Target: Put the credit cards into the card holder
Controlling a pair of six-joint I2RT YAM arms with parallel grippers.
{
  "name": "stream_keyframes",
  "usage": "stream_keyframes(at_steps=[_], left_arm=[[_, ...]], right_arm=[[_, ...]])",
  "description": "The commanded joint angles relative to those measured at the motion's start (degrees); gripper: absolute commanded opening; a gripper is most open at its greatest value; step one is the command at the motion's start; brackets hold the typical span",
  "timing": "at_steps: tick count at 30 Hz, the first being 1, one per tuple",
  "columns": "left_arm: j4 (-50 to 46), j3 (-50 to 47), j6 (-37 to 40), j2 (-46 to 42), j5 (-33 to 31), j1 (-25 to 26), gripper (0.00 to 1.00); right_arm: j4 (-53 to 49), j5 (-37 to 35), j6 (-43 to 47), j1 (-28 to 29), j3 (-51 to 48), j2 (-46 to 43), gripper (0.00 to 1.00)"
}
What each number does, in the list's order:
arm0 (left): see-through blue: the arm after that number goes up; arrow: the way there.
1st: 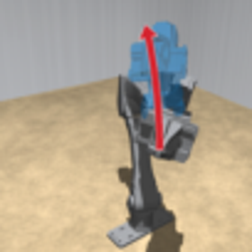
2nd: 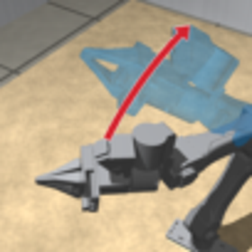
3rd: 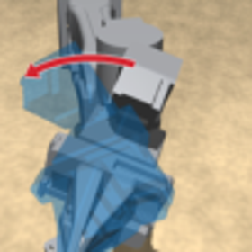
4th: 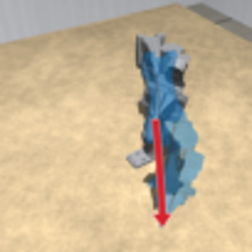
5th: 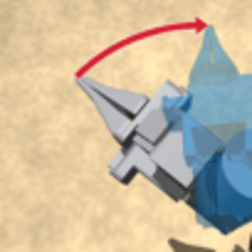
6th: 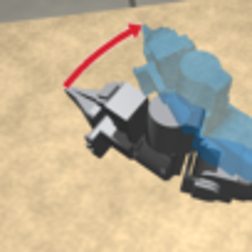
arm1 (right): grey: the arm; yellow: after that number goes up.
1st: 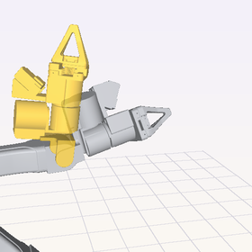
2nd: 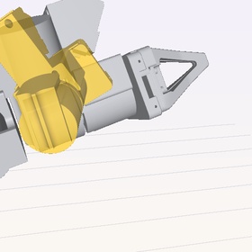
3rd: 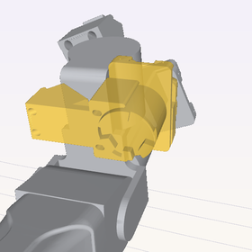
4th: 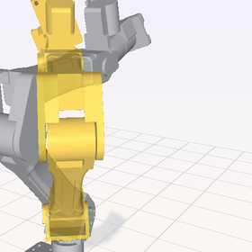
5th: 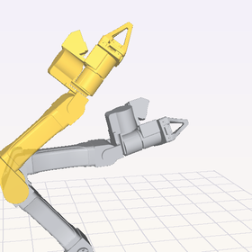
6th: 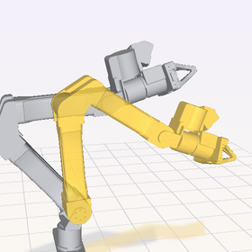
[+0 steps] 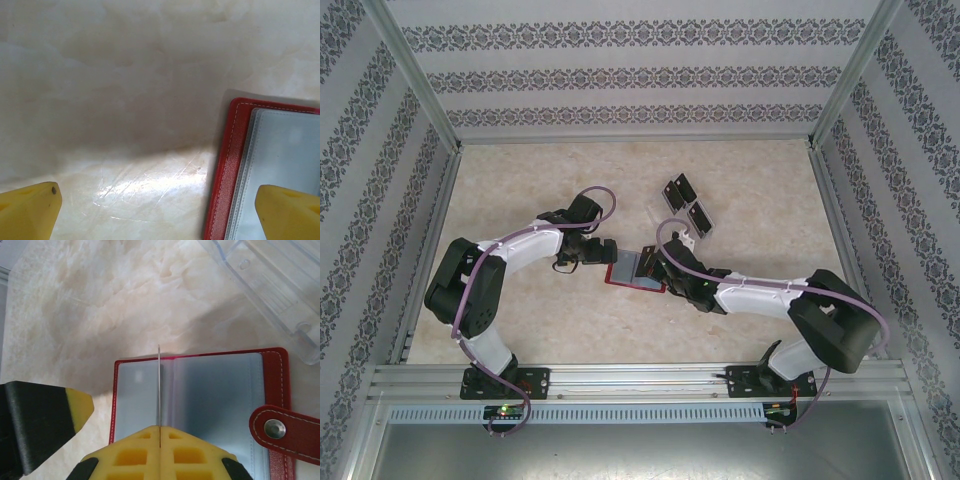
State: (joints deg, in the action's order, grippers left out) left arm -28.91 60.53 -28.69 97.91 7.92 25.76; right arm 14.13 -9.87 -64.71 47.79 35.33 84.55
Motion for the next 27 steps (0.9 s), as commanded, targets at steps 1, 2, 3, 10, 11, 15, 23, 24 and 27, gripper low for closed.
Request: stream_keyframes(at_steps=[1, 2, 3, 10, 11, 15, 23, 24, 27], left_arm=[[-0.4, -0.8, 1.1, -0.3, 0.5, -0.4, 1.00], [-0.4, -0.8, 1.1, -0.3, 0.5, -0.4, 1.00], [-0.3, -0.9, 1.1, -0.2, 0.5, -0.4, 1.00], [-0.2, -0.9, 1.0, -0.2, 0.5, -0.4, 1.00], [-0.2, -0.9, 1.0, -0.1, 0.7, -0.4, 1.00], [-0.1, -0.9, 1.0, 0.0, 0.6, -0.4, 1.00], [-1.1, -1.8, 1.6, 0.4, 0.2, -0.2, 1.00], [-1.3, -2.1, 1.9, 0.2, -0.6, 0.1, 1.00], [-2.5, -2.5, 2.8, -0.4, -2.6, 1.0, 1.00]], right_arm=[[2.3, -1.2, -1.0, 0.6, -0.9, 1.5, 0.00], [2.7, -0.9, -1.0, 0.6, -0.8, 1.8, 0.00], [3.0, -0.6, -1.0, 0.6, -0.6, 2.2, 0.00], [4.7, 0.7, -1.1, 0.7, 0.4, 4.4, 0.00], [4.8, 0.8, -1.2, 0.6, 0.4, 4.7, 0.00], [5.6, 1.4, -1.2, 0.6, 0.4, 5.0, 0.00], [5.5, 1.4, -1.8, 0.6, -1.6, 3.4, 0.00], [5.3, 1.3, -1.9, 0.6, -2.0, 3.1, 0.00], [5.2, 1.2, -2.1, 0.6, -2.9, 2.7, 0.00]])
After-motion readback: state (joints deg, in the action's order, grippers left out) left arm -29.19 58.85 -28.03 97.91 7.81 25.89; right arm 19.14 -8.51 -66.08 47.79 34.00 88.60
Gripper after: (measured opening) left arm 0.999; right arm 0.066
